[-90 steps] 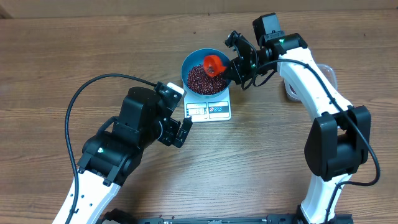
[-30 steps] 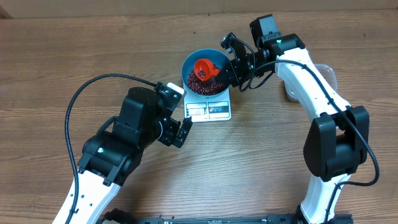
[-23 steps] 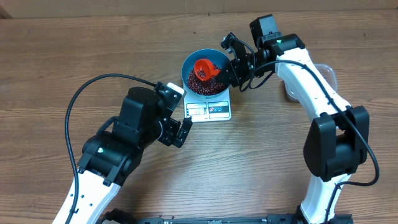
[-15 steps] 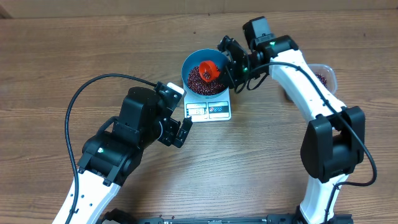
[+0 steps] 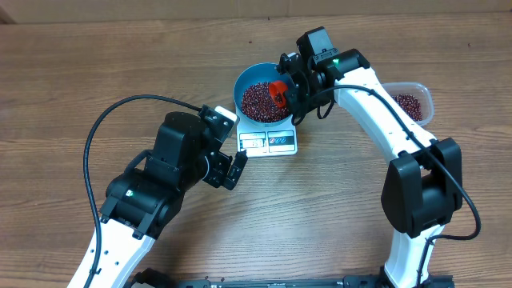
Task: Scoop item into bowl and weigh 150g on scale
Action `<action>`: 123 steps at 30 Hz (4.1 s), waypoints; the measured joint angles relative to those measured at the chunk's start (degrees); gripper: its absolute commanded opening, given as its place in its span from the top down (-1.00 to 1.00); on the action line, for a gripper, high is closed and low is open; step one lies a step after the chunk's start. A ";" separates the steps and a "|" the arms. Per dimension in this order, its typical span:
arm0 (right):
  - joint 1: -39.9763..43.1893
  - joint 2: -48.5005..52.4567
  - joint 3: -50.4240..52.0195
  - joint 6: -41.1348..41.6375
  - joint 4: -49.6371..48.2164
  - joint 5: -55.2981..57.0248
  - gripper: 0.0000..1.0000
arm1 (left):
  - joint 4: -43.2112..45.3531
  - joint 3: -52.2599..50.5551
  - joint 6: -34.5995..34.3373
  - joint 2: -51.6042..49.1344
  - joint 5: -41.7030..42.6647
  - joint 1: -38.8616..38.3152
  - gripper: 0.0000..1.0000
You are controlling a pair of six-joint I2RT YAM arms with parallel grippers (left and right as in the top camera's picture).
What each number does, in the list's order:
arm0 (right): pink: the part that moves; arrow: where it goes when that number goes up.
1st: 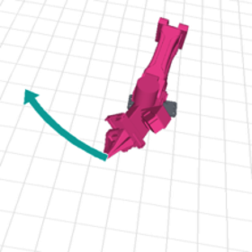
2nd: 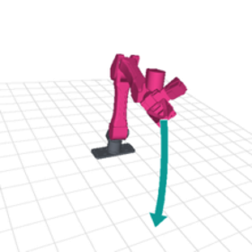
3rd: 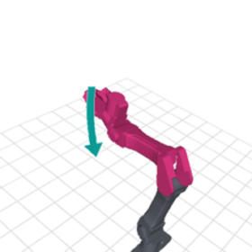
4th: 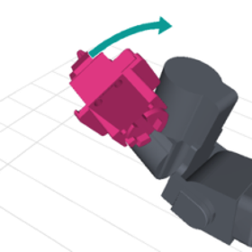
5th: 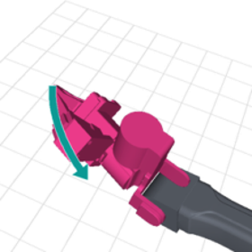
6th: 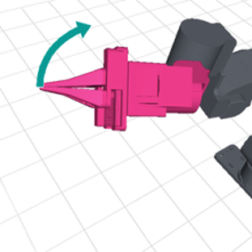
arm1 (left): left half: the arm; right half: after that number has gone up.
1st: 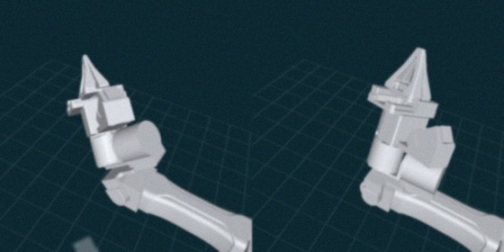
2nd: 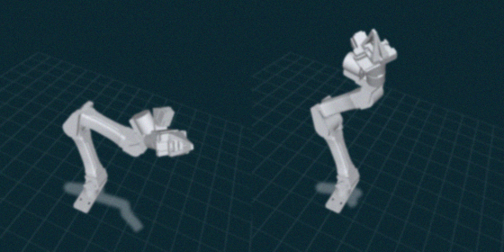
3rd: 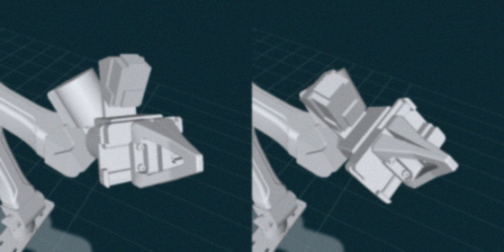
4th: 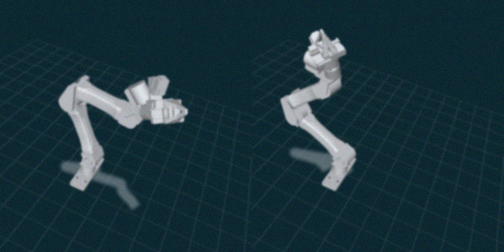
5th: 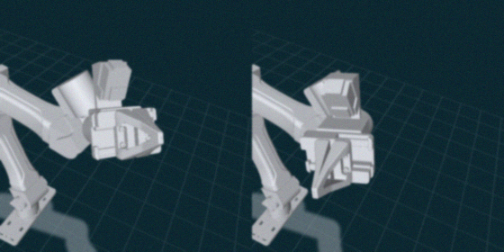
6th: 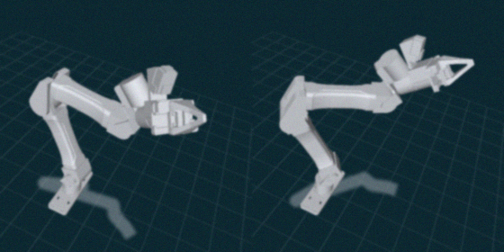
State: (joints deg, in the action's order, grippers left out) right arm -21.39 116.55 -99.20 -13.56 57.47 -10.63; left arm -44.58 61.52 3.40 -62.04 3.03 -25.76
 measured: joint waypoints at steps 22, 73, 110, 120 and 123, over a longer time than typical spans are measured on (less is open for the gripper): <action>-1.55 0.00 0.00 0.07 1.53 -8.81 0.93 | 0.00 0.00 0.00 0.00 0.00 0.00 -0.99; 9.70 -8.79 -0.22 3.02 7.67 -29.46 0.93 | 0.00 0.00 0.00 0.00 0.00 0.00 -0.99; 32.76 -16.76 -1.01 1.22 20.15 13.05 0.93 | 0.00 0.00 0.02 0.00 0.00 0.00 -0.99; 30.18 -16.76 -0.90 7.65 16.70 23.08 0.93 | 0.00 0.00 0.00 0.00 0.00 0.00 -0.99; 30.21 -16.85 1.36 9.09 14.14 22.38 0.93 | 0.00 0.00 0.02 0.00 0.00 0.00 -0.99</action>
State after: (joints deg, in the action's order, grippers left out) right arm 8.82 99.70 -97.84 -4.47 71.61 11.75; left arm -44.58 61.52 3.42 -62.04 3.03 -25.76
